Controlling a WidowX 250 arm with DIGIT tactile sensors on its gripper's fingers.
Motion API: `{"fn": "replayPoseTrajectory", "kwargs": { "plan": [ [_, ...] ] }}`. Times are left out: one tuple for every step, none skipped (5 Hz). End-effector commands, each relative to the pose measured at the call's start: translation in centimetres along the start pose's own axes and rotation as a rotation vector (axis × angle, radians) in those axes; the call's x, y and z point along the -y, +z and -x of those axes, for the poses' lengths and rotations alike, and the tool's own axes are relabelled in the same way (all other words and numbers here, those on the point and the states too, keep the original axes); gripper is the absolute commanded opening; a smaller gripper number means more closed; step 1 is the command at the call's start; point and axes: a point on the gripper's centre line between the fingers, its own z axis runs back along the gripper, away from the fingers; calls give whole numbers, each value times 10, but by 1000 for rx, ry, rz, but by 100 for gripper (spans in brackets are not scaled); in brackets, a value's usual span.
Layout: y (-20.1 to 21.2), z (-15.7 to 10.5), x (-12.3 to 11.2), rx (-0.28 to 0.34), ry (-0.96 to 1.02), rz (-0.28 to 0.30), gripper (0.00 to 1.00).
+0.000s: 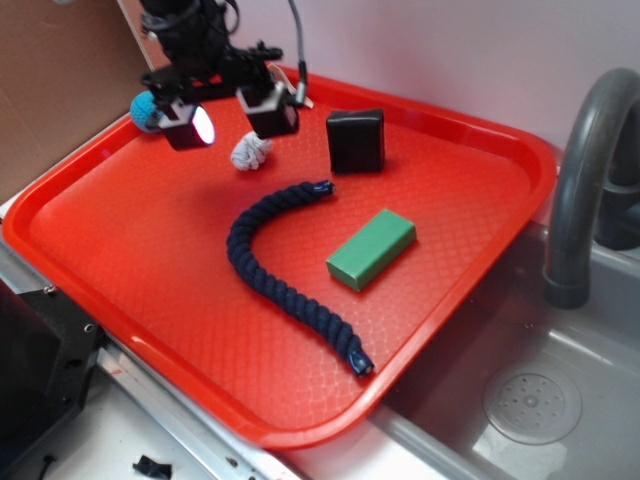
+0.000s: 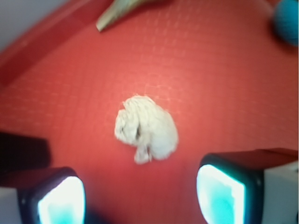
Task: Grab the white paper.
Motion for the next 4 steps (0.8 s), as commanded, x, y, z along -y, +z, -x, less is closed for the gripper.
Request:
{"fn": "replayPoseTrajectory", "kwargs": {
  "plan": [
    [-23,-21,4,52,-5,-67,100],
    [-30,-21,3,58,4,-89,100],
    [-32,-19,4,73,6,-118,0],
    [-35,-18,3,77,13,-135,0]
  ]
}}
